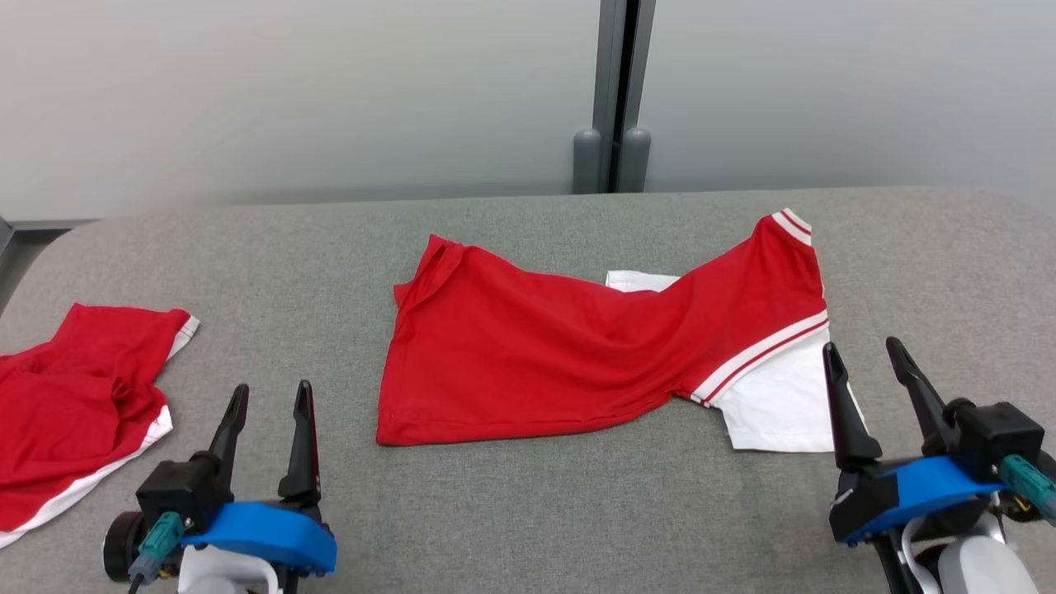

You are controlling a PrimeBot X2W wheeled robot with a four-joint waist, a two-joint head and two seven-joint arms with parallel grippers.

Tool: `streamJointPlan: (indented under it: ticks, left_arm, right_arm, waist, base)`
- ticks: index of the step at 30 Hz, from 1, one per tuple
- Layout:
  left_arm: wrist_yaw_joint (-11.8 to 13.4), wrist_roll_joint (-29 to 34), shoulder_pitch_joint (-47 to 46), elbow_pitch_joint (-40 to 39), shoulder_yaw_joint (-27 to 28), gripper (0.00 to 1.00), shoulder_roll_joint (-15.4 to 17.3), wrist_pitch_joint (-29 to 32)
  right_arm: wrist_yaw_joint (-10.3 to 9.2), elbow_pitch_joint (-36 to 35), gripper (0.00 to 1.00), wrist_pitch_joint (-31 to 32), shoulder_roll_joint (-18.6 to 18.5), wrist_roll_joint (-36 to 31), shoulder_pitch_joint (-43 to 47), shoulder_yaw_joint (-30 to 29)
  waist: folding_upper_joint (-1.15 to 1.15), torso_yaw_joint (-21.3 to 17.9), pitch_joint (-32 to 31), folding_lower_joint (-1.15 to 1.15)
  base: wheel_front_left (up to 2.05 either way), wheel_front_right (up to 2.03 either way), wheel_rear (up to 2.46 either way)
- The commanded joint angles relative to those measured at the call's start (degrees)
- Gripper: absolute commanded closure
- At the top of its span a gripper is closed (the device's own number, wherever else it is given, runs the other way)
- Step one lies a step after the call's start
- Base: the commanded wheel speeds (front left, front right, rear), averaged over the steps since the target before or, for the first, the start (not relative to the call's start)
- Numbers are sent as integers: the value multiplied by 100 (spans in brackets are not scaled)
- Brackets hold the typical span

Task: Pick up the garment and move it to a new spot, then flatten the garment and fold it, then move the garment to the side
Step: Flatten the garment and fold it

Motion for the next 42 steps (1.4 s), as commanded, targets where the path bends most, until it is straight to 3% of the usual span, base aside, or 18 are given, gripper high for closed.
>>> streamJointPlan:
  ticks: [1,11,22,27,28,34,37,42]
  left_arm:
    - [12,-39,104,45,20,0,19,-12]
    - [74,-81,260,106,-54,0,31,35]
    - [75,-138,103,146,-149,0,56,274]
    - [111,-143,-129,249,-300,0,-17,789]
    - [164,-127,-316,358,-366,0,-49,1137]
    - [371,-203,-913,910,-490,0,-165,2197]
    - [526,-219,-1175,1147,-487,0,-208,2430]
    - [474,-258,-1341,1308,-540,0,-239,2504]
  right_arm:
    - [1,-173,0,105,48,43,215,-50]
    - [1,-802,0,541,211,-13,731,-322]
    - [1,-1025,0,828,257,95,713,-283]
    - [2,-1045,0,1340,258,72,615,-437]
    - [1,-972,0,1789,259,87,534,-541]
    - [2,-550,0,2785,255,50,68,-822]
    - [2,-226,0,2978,258,-119,-279,-917]
    - [2,128,0,2940,258,-198,-526,-989]
  waist:
    - [0,-42,-106,1]
    - [0,-16,-204,1]
    - [0,-29,-84,1]
    - [0,-17,28,1]
    - [0,-32,114,1]
    - [0,-126,476,1]
    - [0,-196,737,1]
    - [0,-216,930,1]
  base:
    - [0,0,0]
    - [0,0,0]
    - [0,0,0]
    - [0,0,0]
    - [0,0,0]
    - [0,0,0]
    - [0,0,0]
    - [0,0,0]
